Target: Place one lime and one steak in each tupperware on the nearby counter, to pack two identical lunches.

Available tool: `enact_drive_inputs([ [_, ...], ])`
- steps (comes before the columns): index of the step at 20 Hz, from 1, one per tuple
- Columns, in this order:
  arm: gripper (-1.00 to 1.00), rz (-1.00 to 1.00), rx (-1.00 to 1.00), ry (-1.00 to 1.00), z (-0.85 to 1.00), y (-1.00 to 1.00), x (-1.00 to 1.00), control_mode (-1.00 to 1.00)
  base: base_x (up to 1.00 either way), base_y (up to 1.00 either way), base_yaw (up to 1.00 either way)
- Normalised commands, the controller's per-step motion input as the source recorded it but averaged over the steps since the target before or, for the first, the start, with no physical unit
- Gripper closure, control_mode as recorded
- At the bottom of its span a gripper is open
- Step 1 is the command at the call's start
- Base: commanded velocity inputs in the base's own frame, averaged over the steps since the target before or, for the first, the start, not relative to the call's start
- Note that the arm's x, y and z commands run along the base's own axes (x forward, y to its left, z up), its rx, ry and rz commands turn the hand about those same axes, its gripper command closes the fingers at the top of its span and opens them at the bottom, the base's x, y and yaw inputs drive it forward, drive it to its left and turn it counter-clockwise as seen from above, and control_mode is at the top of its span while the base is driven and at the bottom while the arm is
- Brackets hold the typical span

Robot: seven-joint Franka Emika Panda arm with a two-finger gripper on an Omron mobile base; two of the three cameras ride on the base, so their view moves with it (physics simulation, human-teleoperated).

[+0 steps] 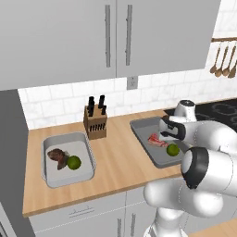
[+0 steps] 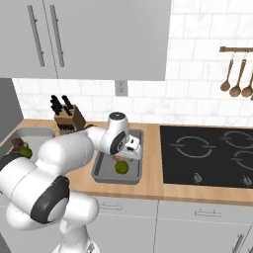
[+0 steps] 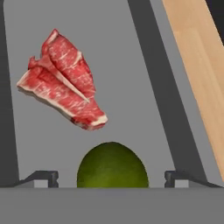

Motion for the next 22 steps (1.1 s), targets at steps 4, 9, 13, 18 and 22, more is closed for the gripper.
enact_drive_inputs([
  [4,-1.00,0.00,0.00,0.00,-0.08,0.00,0.22,-1.00,0.00,0.00,0.00],
  [9,-1.00,0.00,0.00,-0.09,0.27,0.00,-0.57,-1.00,0.00,0.00,0.00],
  [13,-1.00,0.04,0.00,-0.29,0.57,-0.07,-1.00,-1.00,0.00,0.00,0.00],
  [18,-1.00,0.05,0.03,-0.38,0.52,-0.22,-1.00,-1.00,0.00,0.00,0.00],
  [22,-1.00,0.04,0.05,-0.35,0.71,-0.26,-1.00,-1.00,0.00,0.00,0.00],
])
